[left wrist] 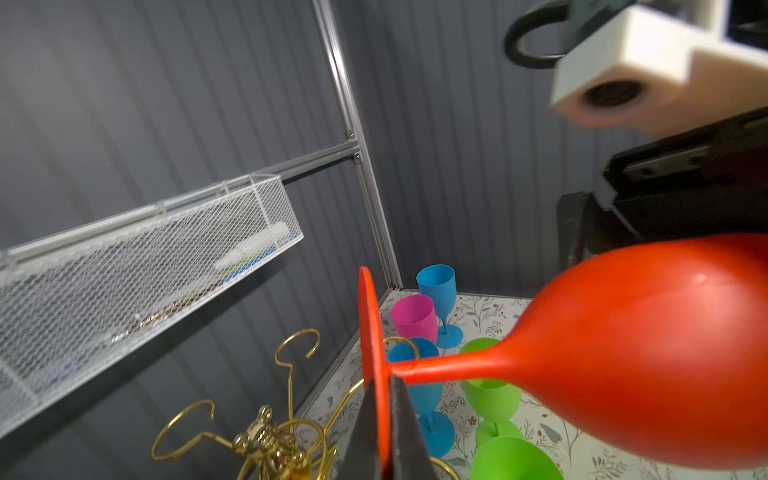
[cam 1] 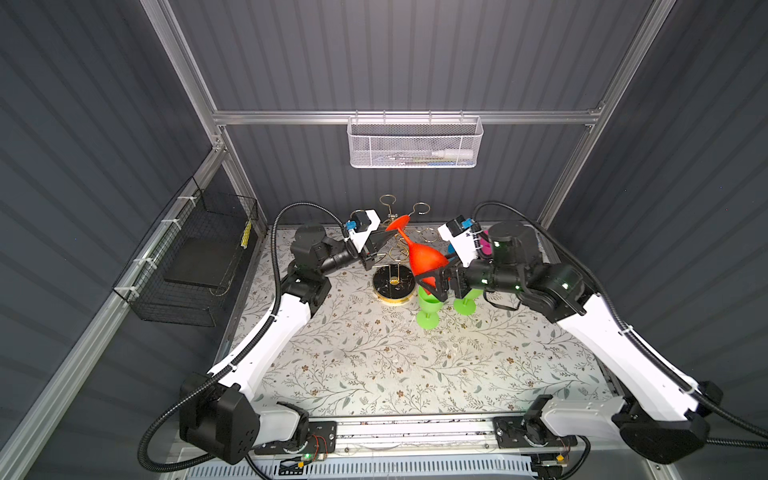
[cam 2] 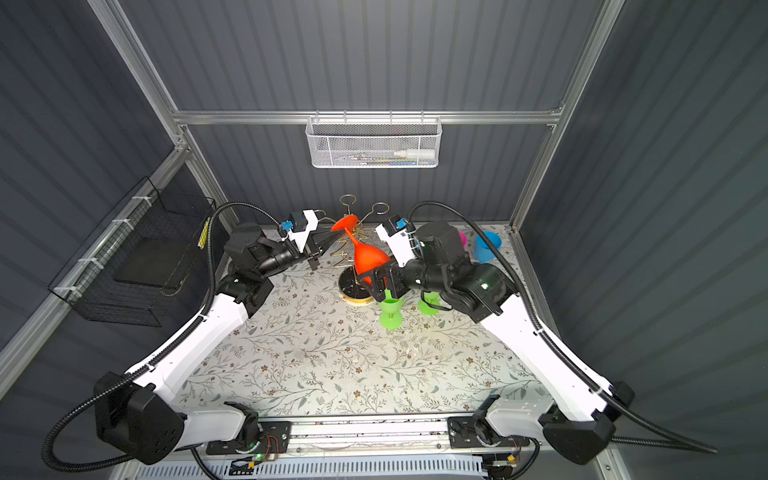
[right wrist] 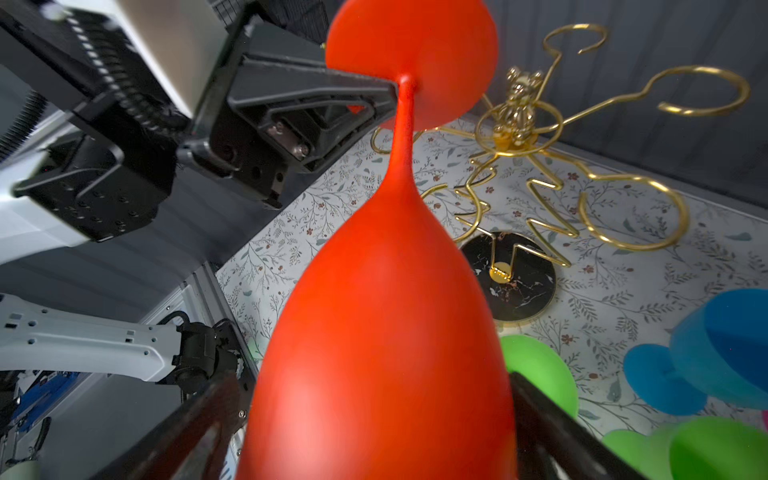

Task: Take the wine glass off the wine glass rack
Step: 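Tilt the red glass sideways with both grippers, bowl toward the right gripper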

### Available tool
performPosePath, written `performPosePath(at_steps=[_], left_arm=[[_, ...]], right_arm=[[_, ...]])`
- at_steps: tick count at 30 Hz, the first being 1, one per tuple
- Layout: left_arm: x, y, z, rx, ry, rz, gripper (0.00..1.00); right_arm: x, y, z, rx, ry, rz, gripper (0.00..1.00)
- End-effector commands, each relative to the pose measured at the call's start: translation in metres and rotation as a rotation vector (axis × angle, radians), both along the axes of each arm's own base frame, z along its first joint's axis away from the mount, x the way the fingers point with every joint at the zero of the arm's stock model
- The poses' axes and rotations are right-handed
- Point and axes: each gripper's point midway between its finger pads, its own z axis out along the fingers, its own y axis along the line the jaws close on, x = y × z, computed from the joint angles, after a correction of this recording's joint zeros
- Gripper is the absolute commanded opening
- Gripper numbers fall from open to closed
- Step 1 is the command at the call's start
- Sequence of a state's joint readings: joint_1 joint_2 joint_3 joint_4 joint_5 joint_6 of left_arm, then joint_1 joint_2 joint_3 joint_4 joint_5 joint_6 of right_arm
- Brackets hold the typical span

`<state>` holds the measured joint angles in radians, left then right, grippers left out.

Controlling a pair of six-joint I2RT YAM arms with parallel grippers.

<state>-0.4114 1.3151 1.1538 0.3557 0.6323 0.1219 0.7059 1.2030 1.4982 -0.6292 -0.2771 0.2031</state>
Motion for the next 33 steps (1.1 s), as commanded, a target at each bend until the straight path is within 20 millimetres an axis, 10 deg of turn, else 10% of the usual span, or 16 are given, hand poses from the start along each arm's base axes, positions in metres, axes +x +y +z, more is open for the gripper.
performPosePath(at_steps=[1,11,25,33], left_arm=[[0.013,0.02,0.017,-0.167,0.218,0.144,0.0],[0.001,0.023,0.002,-0.209,0.33,0.12,0.0],[-0.005,0.019,0.007,-0.208,0.306,0.078,0.0],[-0.003,0.022,0.001,-0.197,0.294,0.104,0.0]], right_arm=[[-0.006,-0.021,0.036,0.13,-0.11,-0.039,0.99],[-0.012,-0.072,0.041,0.179,-0.181,-0.216,0.89],[0.027,-0.033,0.043,0.228,-0.132,-0.205,0.61],[0.044,-0.023,0.04,0.235,-0.128,-0.219,0.22]])
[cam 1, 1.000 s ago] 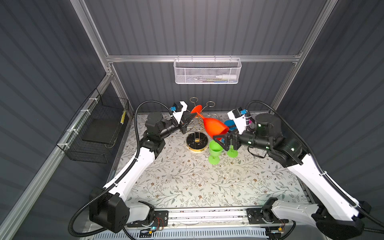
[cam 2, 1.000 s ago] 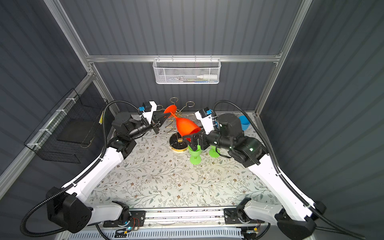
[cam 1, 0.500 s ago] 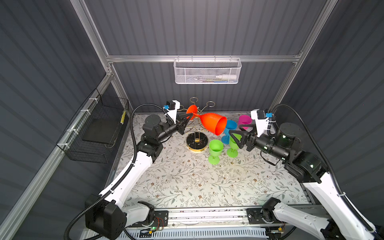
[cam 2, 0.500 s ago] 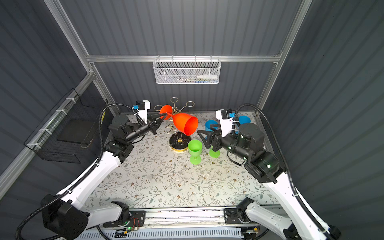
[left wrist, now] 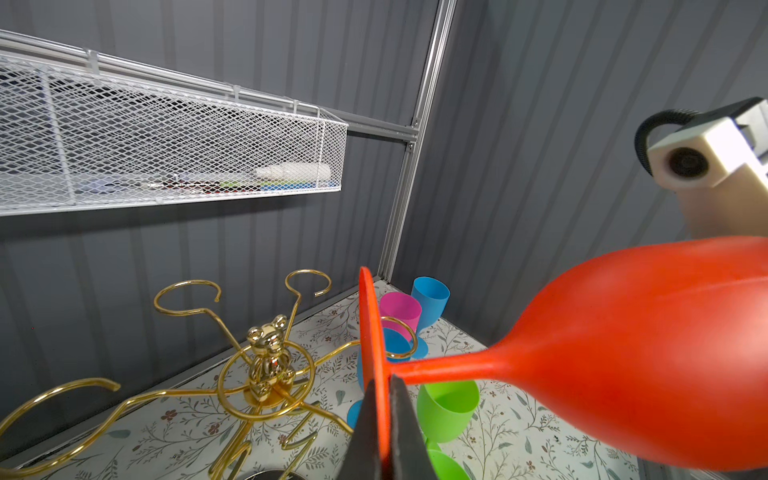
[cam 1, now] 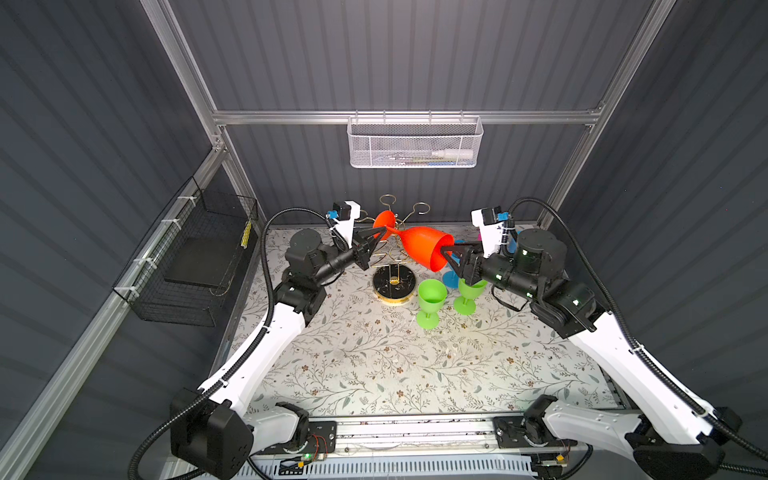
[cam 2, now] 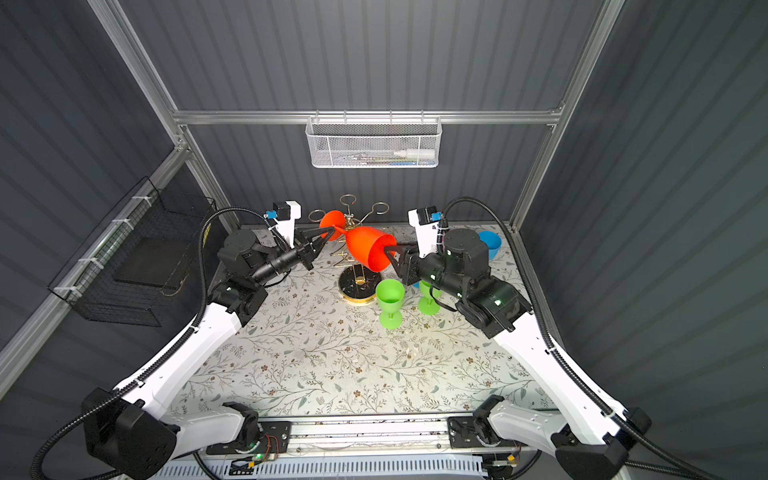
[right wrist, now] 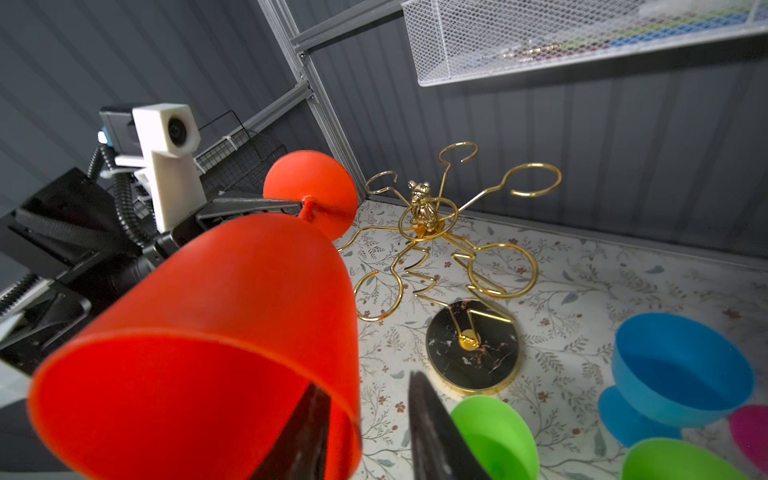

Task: Take the wine glass off the wine glass rack
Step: 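Tilt the red glass sideways with both grippers, bowl toward the right gripper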

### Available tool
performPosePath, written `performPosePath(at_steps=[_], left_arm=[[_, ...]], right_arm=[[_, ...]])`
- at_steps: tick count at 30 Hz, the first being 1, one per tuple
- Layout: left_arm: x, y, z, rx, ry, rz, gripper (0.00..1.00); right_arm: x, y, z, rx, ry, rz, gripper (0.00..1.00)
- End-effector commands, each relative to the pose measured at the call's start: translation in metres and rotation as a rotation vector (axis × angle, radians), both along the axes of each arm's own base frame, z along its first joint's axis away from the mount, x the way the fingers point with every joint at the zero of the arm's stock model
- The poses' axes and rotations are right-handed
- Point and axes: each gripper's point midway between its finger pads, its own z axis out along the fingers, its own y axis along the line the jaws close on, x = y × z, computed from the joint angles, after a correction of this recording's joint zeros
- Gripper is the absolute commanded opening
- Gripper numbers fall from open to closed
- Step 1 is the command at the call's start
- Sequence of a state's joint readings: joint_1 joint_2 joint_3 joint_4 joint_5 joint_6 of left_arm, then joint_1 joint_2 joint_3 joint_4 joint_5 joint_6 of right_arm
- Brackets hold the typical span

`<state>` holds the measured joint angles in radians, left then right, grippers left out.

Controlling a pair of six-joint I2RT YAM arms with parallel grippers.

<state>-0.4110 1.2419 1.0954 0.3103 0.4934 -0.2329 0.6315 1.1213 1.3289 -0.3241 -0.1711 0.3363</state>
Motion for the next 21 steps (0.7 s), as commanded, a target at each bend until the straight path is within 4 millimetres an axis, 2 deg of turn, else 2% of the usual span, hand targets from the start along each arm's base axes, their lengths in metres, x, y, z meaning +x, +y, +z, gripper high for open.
performPosePath(at_steps=[1,4,10,16,17,18,20,21], left_arm=[[-0.006,0.002,0.007,-0.006,-0.044,0.003,0.0],[-0.005,0.002,0.004,0.0,-0.048,0.006,0.0],[-0.004,0.003,0.003,0.009,-0.061,0.015,0.0],[0.0,0.012,0.0,0.045,-0.071,0.085,0.01],[0.0,0.014,0.0,0.046,-0.073,0.095,0.05],[0.0,0.016,0.0,0.047,-0.075,0.106,0.14],[0.001,0.02,0.001,0.047,-0.077,0.133,0.39],[0.002,0.022,0.001,0.049,-0.08,0.148,0.49]], right_arm=[[0.007,0.006,0.019,0.044,-0.035,-0.003,0.16],[0.008,0.012,0.019,0.049,-0.026,0.011,0.0],[0.009,0.013,0.02,0.054,-0.028,0.006,0.0],[0.006,0.004,0.024,0.04,-0.044,-0.023,0.0],[0.006,0.002,0.024,0.035,-0.046,-0.029,0.0],[0.004,0.001,0.025,0.032,-0.049,-0.033,0.0],[0.002,-0.003,0.026,0.027,-0.056,-0.04,0.0],[0.002,-0.004,0.026,0.025,-0.056,-0.045,0.0]])
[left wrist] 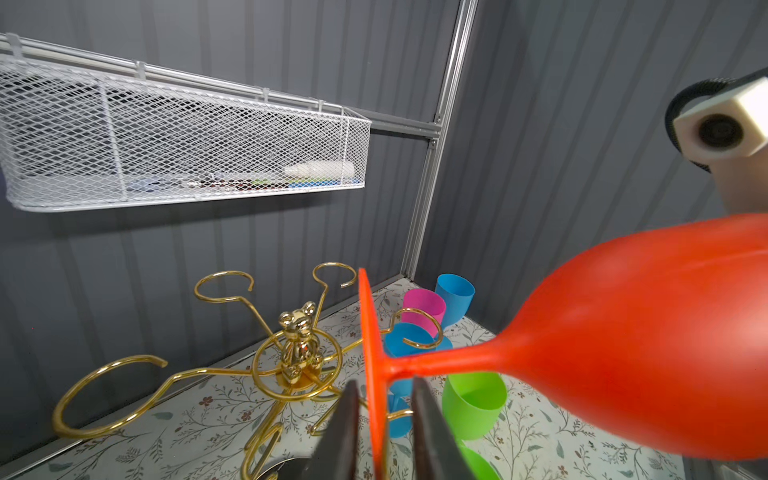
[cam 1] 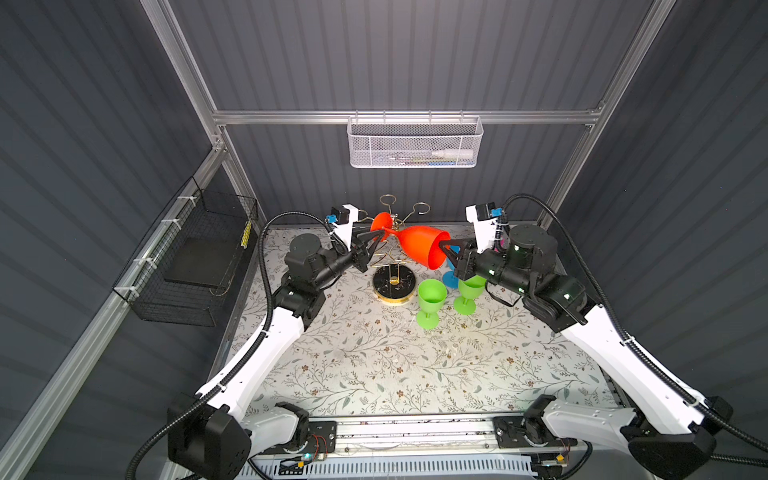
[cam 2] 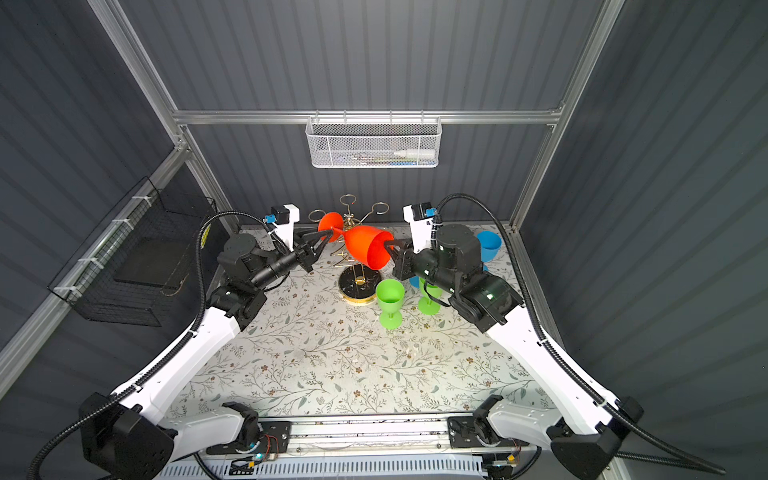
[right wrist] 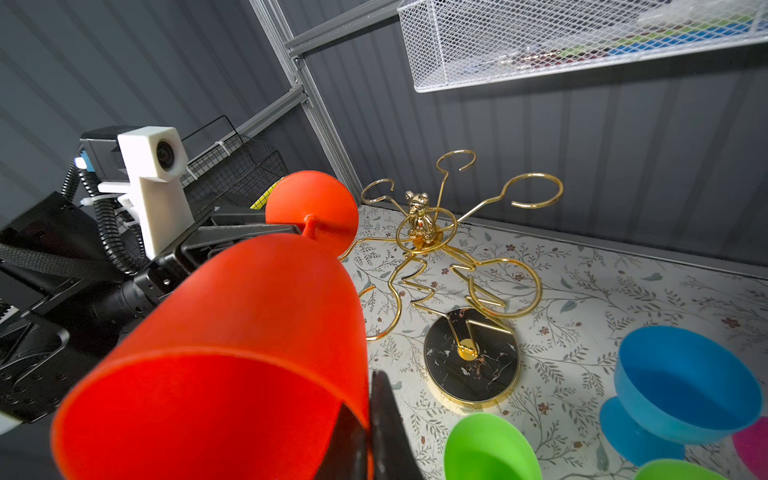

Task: Take the wine glass off the wine glass rack
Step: 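Tilt the red glass sideways with both grippers, bowl toward the right gripper, then open the left gripper off the foot while the right gripper lowers the glass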

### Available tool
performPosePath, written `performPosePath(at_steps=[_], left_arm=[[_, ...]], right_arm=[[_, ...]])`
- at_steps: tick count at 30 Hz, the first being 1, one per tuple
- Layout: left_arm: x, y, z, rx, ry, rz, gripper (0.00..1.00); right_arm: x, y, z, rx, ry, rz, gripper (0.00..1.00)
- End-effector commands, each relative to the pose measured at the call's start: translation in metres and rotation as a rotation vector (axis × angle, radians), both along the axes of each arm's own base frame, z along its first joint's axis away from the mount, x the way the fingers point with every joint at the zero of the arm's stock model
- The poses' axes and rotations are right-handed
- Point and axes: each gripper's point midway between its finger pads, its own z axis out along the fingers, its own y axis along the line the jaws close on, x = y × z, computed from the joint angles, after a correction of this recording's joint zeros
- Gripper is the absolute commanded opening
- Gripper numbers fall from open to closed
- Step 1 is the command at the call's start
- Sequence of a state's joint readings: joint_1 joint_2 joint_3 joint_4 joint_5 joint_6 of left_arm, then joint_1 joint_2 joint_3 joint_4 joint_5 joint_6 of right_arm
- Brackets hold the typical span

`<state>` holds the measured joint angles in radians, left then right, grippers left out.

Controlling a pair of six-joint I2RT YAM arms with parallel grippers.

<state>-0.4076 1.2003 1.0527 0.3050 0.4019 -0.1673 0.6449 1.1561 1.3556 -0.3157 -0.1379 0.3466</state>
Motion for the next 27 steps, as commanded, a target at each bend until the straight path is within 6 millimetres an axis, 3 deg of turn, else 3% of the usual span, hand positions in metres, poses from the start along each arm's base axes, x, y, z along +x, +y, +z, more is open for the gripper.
performPosePath(at_steps=[1,2,4,7,10,13,17,21,27], left_arm=[[-0.002,0.009,0.008,0.013,-0.043,0.061,0.61],[0.0,0.014,0.008,0.014,-0.047,0.094,0.71],[0.001,0.021,0.011,0.02,-0.063,0.139,0.78],[0.0,0.039,0.012,0.031,-0.092,0.233,0.84],[-0.001,0.064,0.012,0.017,-0.119,0.365,0.99],[-0.002,0.093,0.007,0.003,-0.133,0.478,1.0],[0.009,0.141,-0.016,-0.022,-0.084,0.643,1.0],[0.015,0.187,-0.041,-0.062,-0.05,0.793,1.0],[0.015,0.206,-0.069,-0.03,-0.029,0.877,1.0]], right_arm=[[-0.006,-0.01,0.023,0.016,-0.059,-0.027,0.0],[-0.006,-0.011,0.022,0.007,-0.057,-0.032,0.0],[-0.014,-0.02,0.029,0.004,-0.079,-0.043,0.0],[-0.019,-0.028,0.024,-0.046,-0.068,-0.053,0.0],[-0.025,-0.037,0.022,-0.096,-0.064,-0.068,0.0],[-0.035,-0.04,0.02,-0.155,-0.05,-0.049,0.0],[-0.053,-0.032,0.012,-0.266,-0.012,0.017,0.0],[-0.068,-0.012,-0.017,-0.446,0.06,0.094,0.0],[-0.089,0.01,-0.074,-0.71,0.213,0.193,0.0]])
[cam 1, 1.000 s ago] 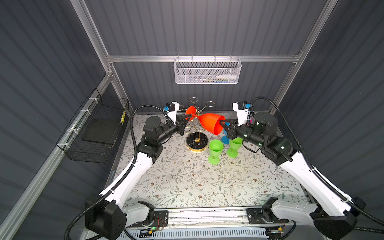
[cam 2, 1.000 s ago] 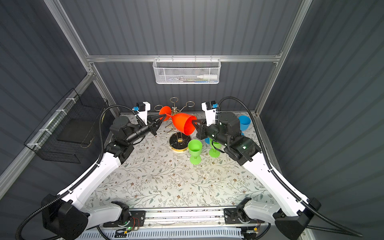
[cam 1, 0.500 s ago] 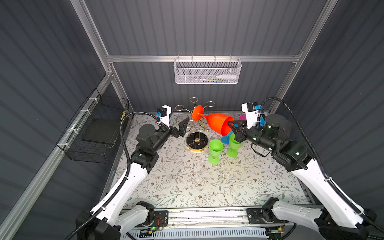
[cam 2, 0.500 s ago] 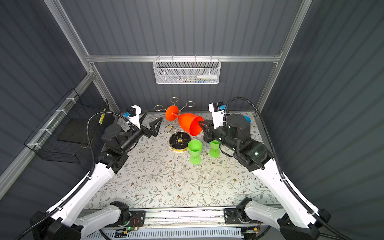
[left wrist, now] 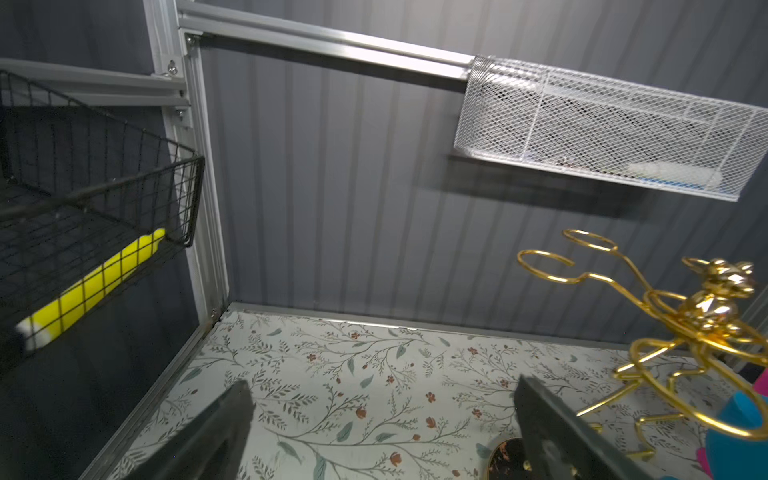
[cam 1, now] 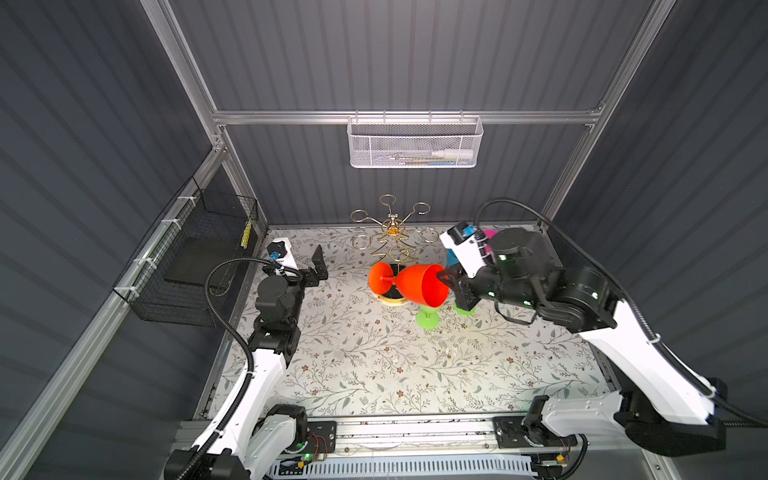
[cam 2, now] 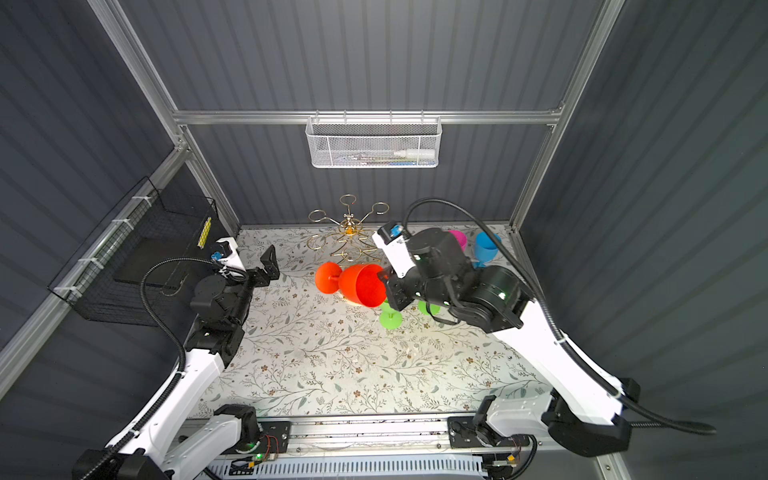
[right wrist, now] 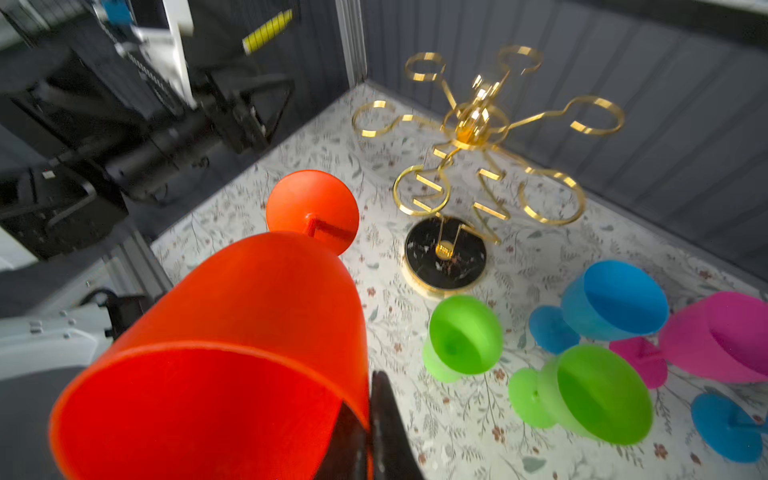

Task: Take the wine glass off the wine glass rack
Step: 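Open the left gripper off the foot while the right gripper lowers the glass, then set the red glass upright on the table with the right gripper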

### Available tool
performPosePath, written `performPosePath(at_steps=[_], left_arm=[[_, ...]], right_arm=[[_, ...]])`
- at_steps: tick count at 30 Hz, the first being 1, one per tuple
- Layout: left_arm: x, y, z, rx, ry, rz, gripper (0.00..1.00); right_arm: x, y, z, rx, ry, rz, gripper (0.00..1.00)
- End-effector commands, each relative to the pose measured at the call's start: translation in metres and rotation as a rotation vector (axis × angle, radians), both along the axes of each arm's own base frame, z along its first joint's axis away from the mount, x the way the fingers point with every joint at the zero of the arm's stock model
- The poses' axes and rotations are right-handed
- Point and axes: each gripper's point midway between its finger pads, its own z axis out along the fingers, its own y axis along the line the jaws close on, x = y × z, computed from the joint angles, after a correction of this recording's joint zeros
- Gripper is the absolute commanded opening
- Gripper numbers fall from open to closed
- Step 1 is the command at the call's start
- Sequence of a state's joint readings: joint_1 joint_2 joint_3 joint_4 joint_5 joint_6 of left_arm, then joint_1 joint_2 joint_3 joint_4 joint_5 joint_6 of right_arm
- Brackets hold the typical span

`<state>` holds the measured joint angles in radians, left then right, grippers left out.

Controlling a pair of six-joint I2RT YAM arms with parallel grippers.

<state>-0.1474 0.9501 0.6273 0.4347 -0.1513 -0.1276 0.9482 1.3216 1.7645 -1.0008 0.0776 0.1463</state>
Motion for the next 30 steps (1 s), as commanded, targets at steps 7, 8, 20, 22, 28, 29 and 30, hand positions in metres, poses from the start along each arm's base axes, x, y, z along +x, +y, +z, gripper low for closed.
performPosePath(at_steps=[7,8,20,22,28,29,30], left_arm=[[-0.006,0.021,-0.005,0.002,-0.043,0.107,1.0],[-0.005,0.021,-0.007,0.004,-0.041,0.109,1.0],[-0.003,0.025,-0.019,0.021,-0.014,0.13,1.0],[-0.003,0.026,-0.021,0.023,-0.007,0.134,1.0],[-0.002,0.028,-0.024,0.028,0.0,0.141,1.0],[-0.002,0.028,-0.024,0.028,-0.001,0.141,1.0],[-0.002,0.028,-0.024,0.028,-0.001,0.141,1.0]], right_arm=[[-0.009,0.006,-0.097,-0.406,0.226,0.017,0.0],[-0.007,0.01,-0.103,-0.425,0.241,0.015,0.0],[0.014,0.028,-0.168,-0.61,0.32,-0.028,0.0],[0.016,0.032,-0.173,-0.611,0.32,-0.025,0.0],[0.02,0.039,-0.192,-0.629,0.335,-0.019,0.01],[0.02,0.041,-0.195,-0.631,0.339,-0.017,0.01],[0.021,0.041,-0.197,-0.632,0.344,-0.015,0.02]])
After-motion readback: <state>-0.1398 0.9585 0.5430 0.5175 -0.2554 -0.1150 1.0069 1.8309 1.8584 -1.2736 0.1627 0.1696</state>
